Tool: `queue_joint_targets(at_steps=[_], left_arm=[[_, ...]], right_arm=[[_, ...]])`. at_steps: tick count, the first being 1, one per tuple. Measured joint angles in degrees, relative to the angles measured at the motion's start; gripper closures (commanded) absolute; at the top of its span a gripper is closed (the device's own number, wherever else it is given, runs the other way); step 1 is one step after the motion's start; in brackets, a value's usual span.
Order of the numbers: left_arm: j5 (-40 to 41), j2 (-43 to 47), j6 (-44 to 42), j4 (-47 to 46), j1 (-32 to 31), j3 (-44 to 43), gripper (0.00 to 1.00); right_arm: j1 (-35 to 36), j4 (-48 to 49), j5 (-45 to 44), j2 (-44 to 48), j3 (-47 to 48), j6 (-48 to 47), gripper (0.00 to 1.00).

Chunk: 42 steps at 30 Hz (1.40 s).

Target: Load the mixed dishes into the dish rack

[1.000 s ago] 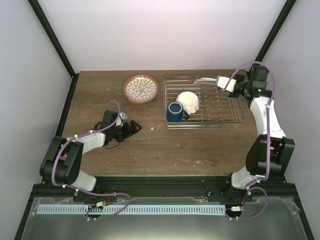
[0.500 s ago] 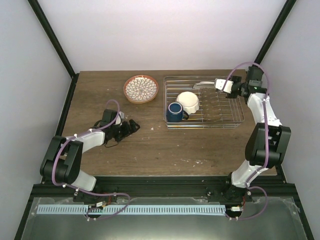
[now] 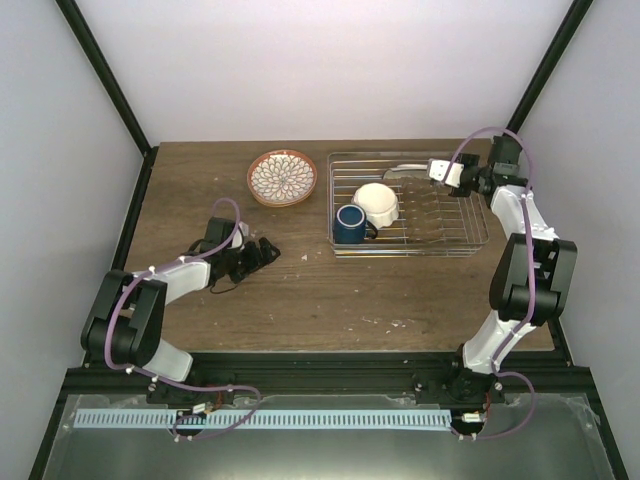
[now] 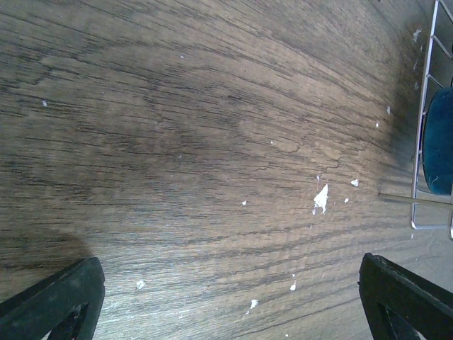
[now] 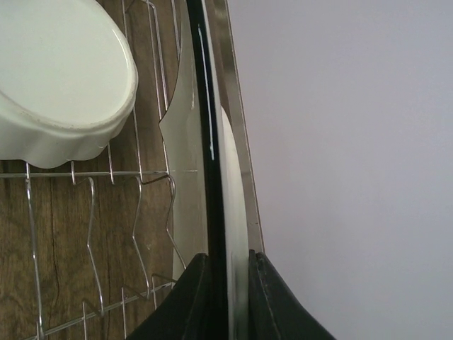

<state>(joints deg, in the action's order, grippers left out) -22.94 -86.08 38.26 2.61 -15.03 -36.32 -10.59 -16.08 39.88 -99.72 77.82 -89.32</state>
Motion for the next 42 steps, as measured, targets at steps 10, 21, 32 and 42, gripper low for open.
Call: queue_joint_targets(at_steps=[10,21,32,42], left_arm=[[-0.09,-0.37,0.00,-0.48,0.00,-0.11,0.00],[-0.26,-0.66,0.00,-1.09,0.00,-0.13,0.00],[-0.31,-0.66,0.00,-1.16,0.00,-0.13,0.00],[-0.83,-0.96,0.00,-1.64,0.04,-0.20,0.00]], right_arm=[[-0.09,8.59,0.02,-0.09,-3.21,1.40,0.60],[-0.09,15.41,0.07,0.68,-7.08,3.69,0.35],[0.33,18.18,-0.83,3.30,-10.56,5.84,0.12],[2.86,20.92,-2.62,5.31,-16.33,12.20,0.06]])
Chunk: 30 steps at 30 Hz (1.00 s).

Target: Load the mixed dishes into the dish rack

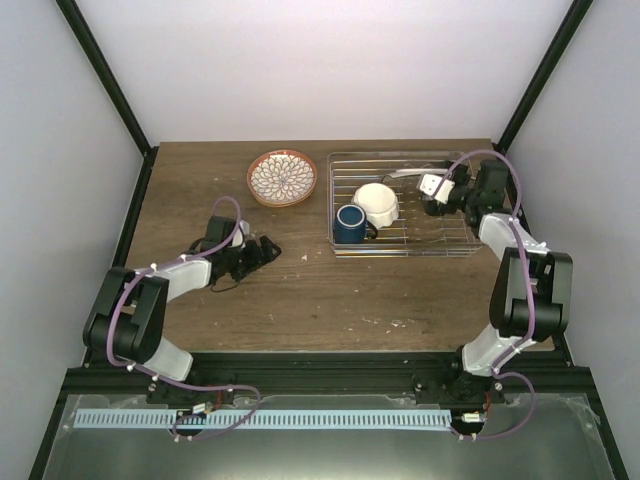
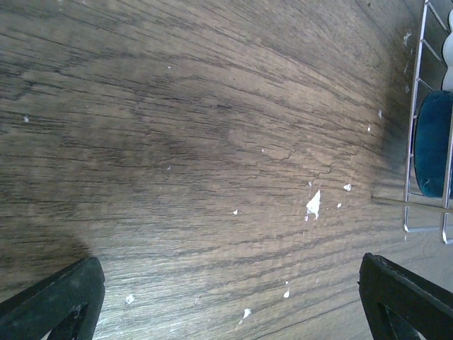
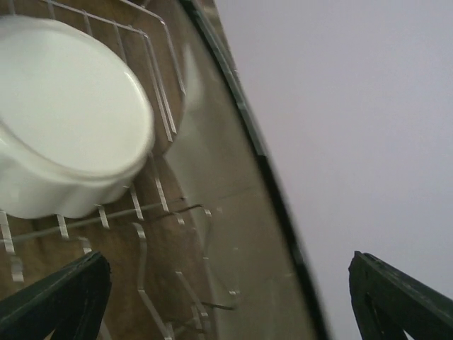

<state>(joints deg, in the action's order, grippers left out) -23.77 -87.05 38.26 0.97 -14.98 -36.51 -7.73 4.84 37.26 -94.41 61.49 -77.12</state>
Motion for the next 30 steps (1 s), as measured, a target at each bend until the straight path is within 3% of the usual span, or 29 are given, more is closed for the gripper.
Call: queue_joint_targets(at_steps=[9,19,24,30], left_arm=[[-0.85,-1.29,-0.85,0.83,0.00,-1.81,0.00],[-1.38,3.28,-0.98,0.83,0.00,1.79,0.00],[-1.05,6.93,-1.57,1.84,0.00,1.73,0.00],[0.20,9.62,-4.04,6.82,0.00,-3.89,0.00]], right_arm=[[2.86,8.02,-0.22,10.29,-12.66,11.89,0.03],[9.84,11.98,-6.60,30.80,-18.23,27.65,0.00],[14.34,6.71,-13.11,37.18,-14.62,42.75,0.00],[15.56,-7.39,-16.68,39.21,-8.37,63.41,0.01]])
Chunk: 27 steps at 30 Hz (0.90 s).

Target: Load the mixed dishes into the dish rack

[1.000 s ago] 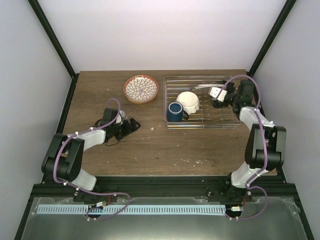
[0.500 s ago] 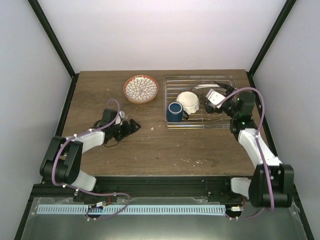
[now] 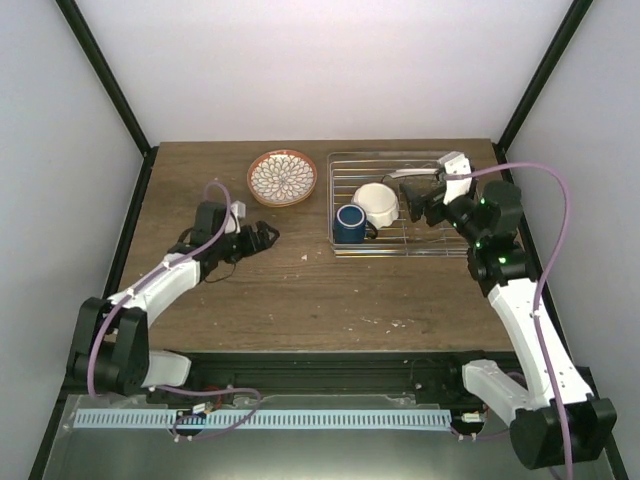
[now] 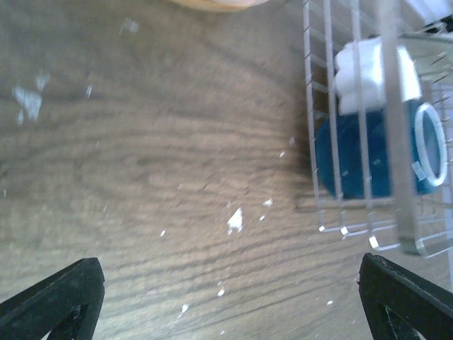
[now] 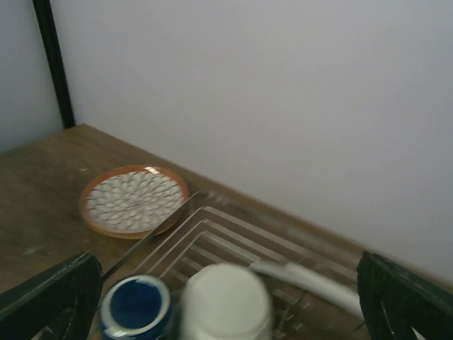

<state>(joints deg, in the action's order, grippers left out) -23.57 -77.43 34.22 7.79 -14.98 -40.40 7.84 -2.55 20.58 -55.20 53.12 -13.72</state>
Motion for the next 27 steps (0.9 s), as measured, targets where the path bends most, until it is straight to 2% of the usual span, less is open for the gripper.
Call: queue_joint_targets(at_steps=[7,12,21,27], left_arm=[[3.52,0.35,-3.04,5.92,0.00,-11.89,0.00],[5.84,-5.38,-5.62,10.86,0.52,-23.85,0.00],[8.35,-20.13,-9.60,21.66,2.99,-44.04,0.00],[9.55,-32.26,-12.44,28.04,6.25,-57.75,0.00]], right_arm=[[0.24,-10.10,3.56,10.51,-5.29,19.63,0.00],[0.26,-13.20,6.21,13.22,-8.44,30.08,0.00],[0.26,-22.62,5.18,13.86,-12.09,32.92,0.00],[0.26,-22.84,4.48,16.44,-12.81,33.29,0.00]])
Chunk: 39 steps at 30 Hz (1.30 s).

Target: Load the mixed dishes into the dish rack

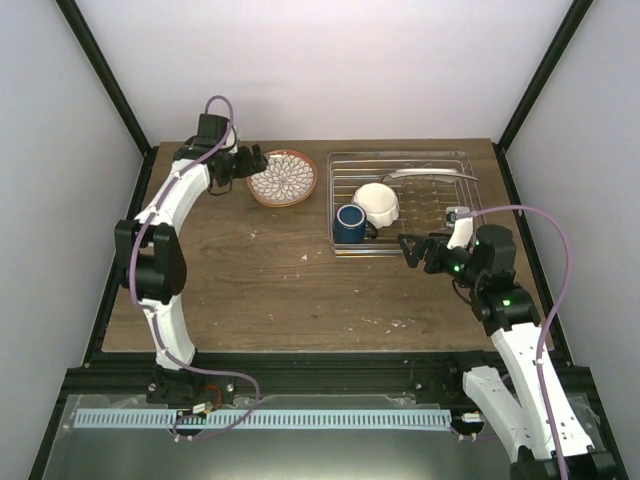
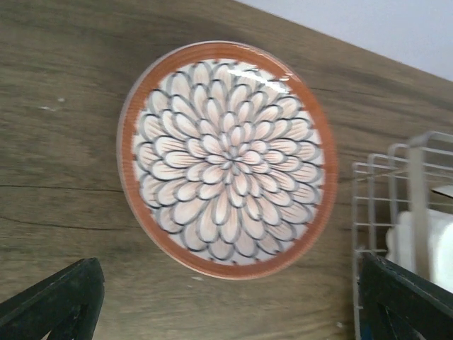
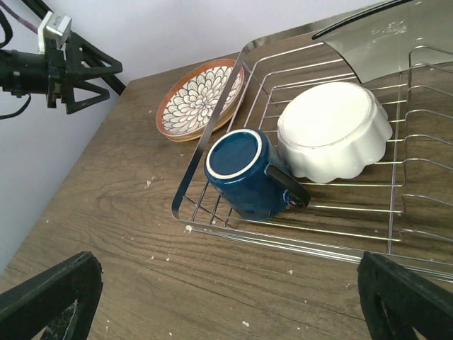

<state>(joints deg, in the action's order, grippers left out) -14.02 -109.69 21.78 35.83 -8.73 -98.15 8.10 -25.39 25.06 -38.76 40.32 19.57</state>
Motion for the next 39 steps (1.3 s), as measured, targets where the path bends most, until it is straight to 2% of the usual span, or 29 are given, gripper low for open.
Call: queue_joint_targets(at_steps=[6,11,19,27,32,39], left_arm=[[0.79,-7.34,-1.60,3.93,4.02,-5.66,0.00],[0.81,-11.17,-2.54,4.42,6.58,-5.79,0.00],[-3.04,-15.93,-2.54,2.23,6.64,-5.79,0.01],[-6.75,-18.82,-2.34,-0.68,6.56,-9.01,0.19],[-8.57,-20.48,-1.75,-2.69,6.56,-9.53,0.22],[-9.77,-21.59,-0.94,-3.52,6.49,-9.53,0.35]], right_arm=[[0.00,0.00,-0.96,-1.49,0.00,-0.17,0.00],[0.02,0.00,-1.79,-2.62,0.00,-0.48,0.02],[0.02,0.11,-2.97,-4.81,0.00,-0.96,0.09],[0.02,0.13,-3.98,-6.23,0.00,-1.53,0.13],[0.02,0.13,-4.92,-6.75,0.00,-1.84,0.13],[0.02,0.20,-5.38,-8.00,0.00,-2.12,0.12]])
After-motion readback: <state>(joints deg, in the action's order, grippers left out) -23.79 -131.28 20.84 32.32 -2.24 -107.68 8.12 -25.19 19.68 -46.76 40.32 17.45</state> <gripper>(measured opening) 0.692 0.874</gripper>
